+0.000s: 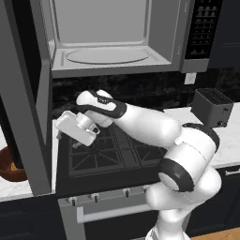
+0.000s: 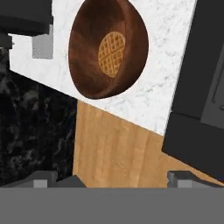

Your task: Open the microwave, place the bowl with waffle inside the microwave, then close the microwave door and turn it on.

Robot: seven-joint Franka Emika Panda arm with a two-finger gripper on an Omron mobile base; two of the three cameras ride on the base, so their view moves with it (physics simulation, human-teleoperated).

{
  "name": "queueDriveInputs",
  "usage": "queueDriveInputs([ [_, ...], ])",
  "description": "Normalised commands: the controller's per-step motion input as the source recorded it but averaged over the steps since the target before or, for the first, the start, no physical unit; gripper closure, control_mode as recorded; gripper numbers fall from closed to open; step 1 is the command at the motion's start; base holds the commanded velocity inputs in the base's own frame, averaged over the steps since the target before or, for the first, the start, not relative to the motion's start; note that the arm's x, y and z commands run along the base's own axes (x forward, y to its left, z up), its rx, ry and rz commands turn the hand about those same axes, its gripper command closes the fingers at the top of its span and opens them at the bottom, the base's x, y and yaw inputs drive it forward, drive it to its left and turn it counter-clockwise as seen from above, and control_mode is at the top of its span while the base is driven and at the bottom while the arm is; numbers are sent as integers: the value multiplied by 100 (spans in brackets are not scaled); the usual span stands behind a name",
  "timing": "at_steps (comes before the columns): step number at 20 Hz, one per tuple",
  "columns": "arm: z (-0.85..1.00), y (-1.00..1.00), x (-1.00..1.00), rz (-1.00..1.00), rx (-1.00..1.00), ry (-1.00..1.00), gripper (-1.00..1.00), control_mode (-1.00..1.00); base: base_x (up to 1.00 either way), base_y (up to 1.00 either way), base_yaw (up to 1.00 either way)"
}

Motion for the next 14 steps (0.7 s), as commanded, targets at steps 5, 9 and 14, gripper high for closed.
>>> queueDriveInputs([
  [5, -74, 41, 83, 4, -10, 3, -100, -100, 0, 0, 0],
  [9, -17, 12, 9, 2, -4, 1, -100, -100, 0, 0, 0],
  [14, -24, 47, 15, 3, -7, -1, -100, -100, 0, 0, 0],
])
